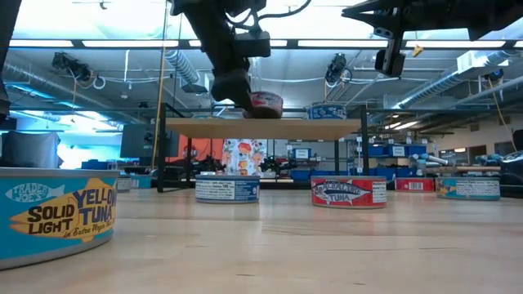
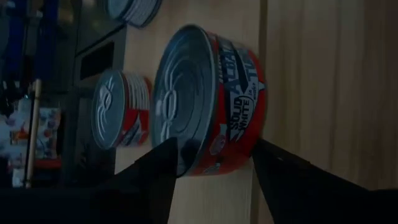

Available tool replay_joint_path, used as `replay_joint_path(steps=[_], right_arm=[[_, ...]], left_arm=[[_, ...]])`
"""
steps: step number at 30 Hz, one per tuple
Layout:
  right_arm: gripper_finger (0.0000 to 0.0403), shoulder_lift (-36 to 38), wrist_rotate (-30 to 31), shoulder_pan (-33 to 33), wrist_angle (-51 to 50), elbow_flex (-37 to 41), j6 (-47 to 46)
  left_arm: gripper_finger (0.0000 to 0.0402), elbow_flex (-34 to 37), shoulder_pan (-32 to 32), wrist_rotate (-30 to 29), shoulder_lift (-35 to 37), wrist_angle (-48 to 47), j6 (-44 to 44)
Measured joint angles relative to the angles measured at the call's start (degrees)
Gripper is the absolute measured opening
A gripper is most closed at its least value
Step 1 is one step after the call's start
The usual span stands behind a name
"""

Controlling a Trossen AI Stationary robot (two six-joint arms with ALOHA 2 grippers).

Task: Stack canned seafood by type on shelf
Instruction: Put the bottom right red tuna can on the shelf aligned with the other red tuna can

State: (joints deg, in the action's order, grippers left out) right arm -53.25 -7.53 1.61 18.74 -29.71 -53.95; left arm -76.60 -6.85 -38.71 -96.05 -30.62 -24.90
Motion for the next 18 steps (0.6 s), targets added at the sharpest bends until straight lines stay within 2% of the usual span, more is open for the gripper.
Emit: replay_joint_path(steps=[6,10,15,18], right_arm=[[0.0003,0.0,-0.12,0.0,0.0,0.0,-0.51],[0.0003,0.0,-0.6,0.0,0.0,0.0,-1.3],[0.0003,0.0,-0.94,0.0,-0.02,0.0,-1.36],[0.0003,0.0,-1.13,0.0,-0.02,0.0,-1.36]], left_arm=[[0.0213,-0.46,-1.16,0.29,0.0,-2.32,1.32],[0.0213,-3.85,-2.17,5.32,0.02,-6.68,7.09],[0.0213,-7.97,-3.67,8.5,0.08,-8.4,11.56],[0.0213,-9.15,-5.04,14.54,0.11,-8.79,17.55]])
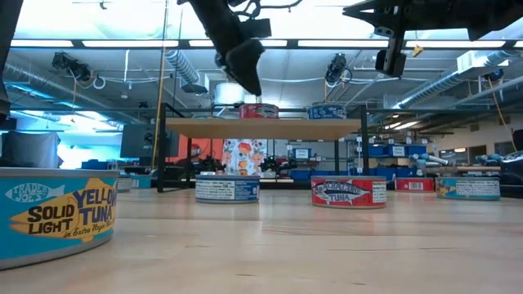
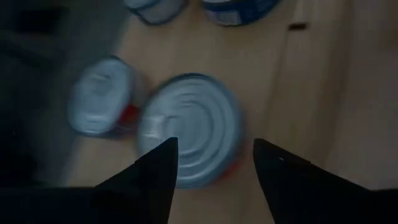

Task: Stack canned seafood by type on shelf
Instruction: Put the bottom right red tuna can on the shelf aligned with the other red tuna can

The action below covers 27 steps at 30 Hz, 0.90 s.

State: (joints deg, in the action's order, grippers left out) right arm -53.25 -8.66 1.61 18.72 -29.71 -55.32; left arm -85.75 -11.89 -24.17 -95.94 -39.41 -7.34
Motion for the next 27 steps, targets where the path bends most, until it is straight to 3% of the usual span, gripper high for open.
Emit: replay_joint_path(steps=[3,6,14,27], right_arm=[[0.0003,0.02,-0.03,0.0,0.0,0.0,0.02],[0.0003,0.02,-0.03,-0.34,0.02,0.0,0.86],[0.0004,0.02,-0.05,-1.98,0.02,0.0,2.3],[0.0004,0.02,-0.03,-2.64,0.02,0.0,3.77]], left_arm=[[0.021,-0.07,-1.77,8.47,0.0,-0.39,7.35],[0.0184,-0.1,-2.6,10.08,-0.02,-0.96,11.3],[0.0015,-0.1,-2.83,14.56,0.52,-2.53,12.46],[0.0003,1.26,-2.86,4.07,0.82,-8.87,22.55]])
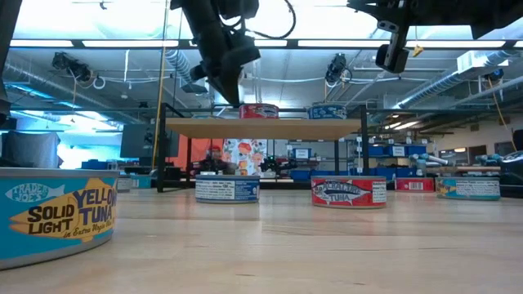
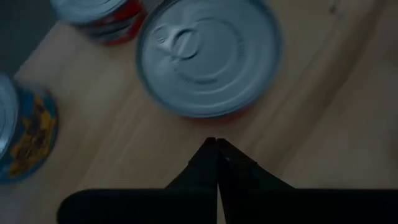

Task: Stack canned seafood by type on shelf
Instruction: Put the bottom right red tuna can on the shelf aligned with the other red tuna can, then put the top left yellow and blue tuna can on the shelf

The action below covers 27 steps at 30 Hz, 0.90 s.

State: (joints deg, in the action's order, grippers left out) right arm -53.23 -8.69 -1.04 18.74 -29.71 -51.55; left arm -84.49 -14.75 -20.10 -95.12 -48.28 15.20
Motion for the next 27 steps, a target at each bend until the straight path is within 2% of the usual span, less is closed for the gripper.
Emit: replay_joint_path(steps=[6,15,22,27], right_arm=[[0.0004,0.0,0.02,0.02,-0.03,0.0,0.32],[0.0004,0.0,0.04,0.02,-0.07,0.0,0.54],[0.0004,0.0,0.04,0.02,-0.08,0.0,0.68],[0.0004,0.02,0.06,0.02,-0.17,0.0,2.05]], left_arm=[[0.0003,4.32,-0.25,-2.34,0.01,4.84,4.37],[0.0003,5.16,-0.08,-2.47,0.01,10.75,3.32],[0.0003,5.22,0.23,-2.05,0.87,9.3,1.73],[0.0003,5.22,1.3,-2.2,6.99,2.45,6.22]])
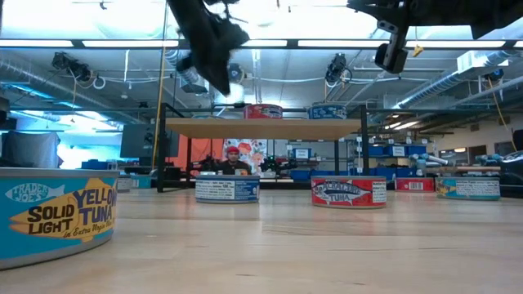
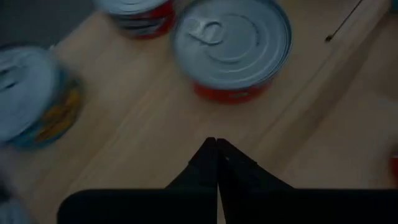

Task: Stack canned seafood by type on shelf
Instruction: Put the top left yellow and blue tuna can on the shelf

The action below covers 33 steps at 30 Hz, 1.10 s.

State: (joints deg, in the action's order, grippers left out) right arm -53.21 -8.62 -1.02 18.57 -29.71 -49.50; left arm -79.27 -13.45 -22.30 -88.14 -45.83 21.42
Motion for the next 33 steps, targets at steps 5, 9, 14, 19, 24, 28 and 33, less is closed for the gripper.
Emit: replay_joint_path(steps=[5,9,14,19,24,28,33], right_arm=[[0.0005,0.0,0.35,0.02,-0.03,0.02,5.59],[0.0006,0.0,1.28,0.02,0.27,0.02,8.82],[0.0012,-0.17,1.57,0.02,2.82,0.02,12.67],[0.0006,-1.04,2.96,0.13,3.6,0.04,13.73],[0.0005,-2.74,9.05,0.17,3.88,0.04,10.07],[0.0005,-3.69,11.79,0.62,3.82,-0.02,7.56],[0.0005,-3.89,12.61,2.84,3.58,-1.5,5.13]], left_arm=[[0.0001,-0.06,4.21,-2.76,8.15,-2.88,4.63],[0.0001,-0.06,7.08,-5.74,12.32,-6.16,8.97],[0.0,2.8,9.0,-8.54,17.95,-7.53,11.6],[0.0,14.03,8.95,-6.68,29.76,0.7,10.05],[0.0,23.71,6.82,-4.48,41.66,5.95,7.14],[0.0,25.6,2.87,-1.59,45.76,1.61,3.24],[0.0,24.66,-4.87,7.29,46.67,-0.24,-4.28]])
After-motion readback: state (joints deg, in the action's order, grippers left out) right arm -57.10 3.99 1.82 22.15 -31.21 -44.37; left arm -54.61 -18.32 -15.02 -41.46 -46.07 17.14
